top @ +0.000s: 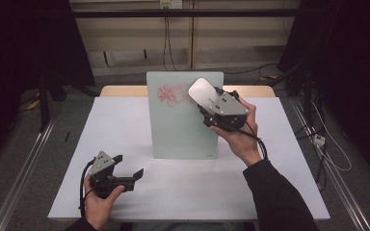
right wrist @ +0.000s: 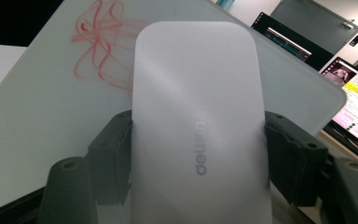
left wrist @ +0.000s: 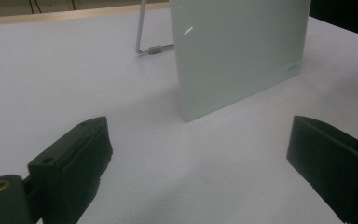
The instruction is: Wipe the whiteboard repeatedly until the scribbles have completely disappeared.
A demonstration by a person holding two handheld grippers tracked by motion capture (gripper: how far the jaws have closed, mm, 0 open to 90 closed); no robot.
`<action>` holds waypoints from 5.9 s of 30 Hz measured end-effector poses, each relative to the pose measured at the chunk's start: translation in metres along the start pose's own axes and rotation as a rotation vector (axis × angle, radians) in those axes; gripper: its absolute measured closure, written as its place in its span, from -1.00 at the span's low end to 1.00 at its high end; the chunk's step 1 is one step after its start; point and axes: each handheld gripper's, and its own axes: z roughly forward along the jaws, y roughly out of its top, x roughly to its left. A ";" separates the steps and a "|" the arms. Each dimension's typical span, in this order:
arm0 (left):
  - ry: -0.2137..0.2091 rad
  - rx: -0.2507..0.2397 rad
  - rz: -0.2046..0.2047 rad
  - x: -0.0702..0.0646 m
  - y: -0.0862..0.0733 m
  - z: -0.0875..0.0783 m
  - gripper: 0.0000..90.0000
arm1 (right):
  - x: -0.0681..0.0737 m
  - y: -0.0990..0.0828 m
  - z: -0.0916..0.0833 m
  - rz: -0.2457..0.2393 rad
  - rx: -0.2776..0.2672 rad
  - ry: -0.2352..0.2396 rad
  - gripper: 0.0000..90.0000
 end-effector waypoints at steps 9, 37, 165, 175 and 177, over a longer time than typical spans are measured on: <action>-0.006 0.001 -0.010 -0.001 -0.001 0.001 -0.86 | -0.012 0.009 0.001 0.003 -0.009 -0.035 -0.30; -0.009 0.015 0.000 -0.001 -0.001 0.002 -0.86 | 0.045 -0.005 0.014 -0.016 0.017 0.075 -0.30; 0.000 0.010 0.004 -0.001 -0.001 -0.001 -0.86 | 0.101 0.027 0.050 -0.068 0.050 0.135 -0.30; -0.001 0.010 0.008 -0.001 -0.001 -0.001 -0.86 | 0.080 0.033 0.044 -0.037 0.048 0.078 -0.30; -0.002 0.009 0.007 -0.001 -0.001 -0.001 -0.86 | 0.086 0.031 0.045 -0.053 0.054 0.089 -0.30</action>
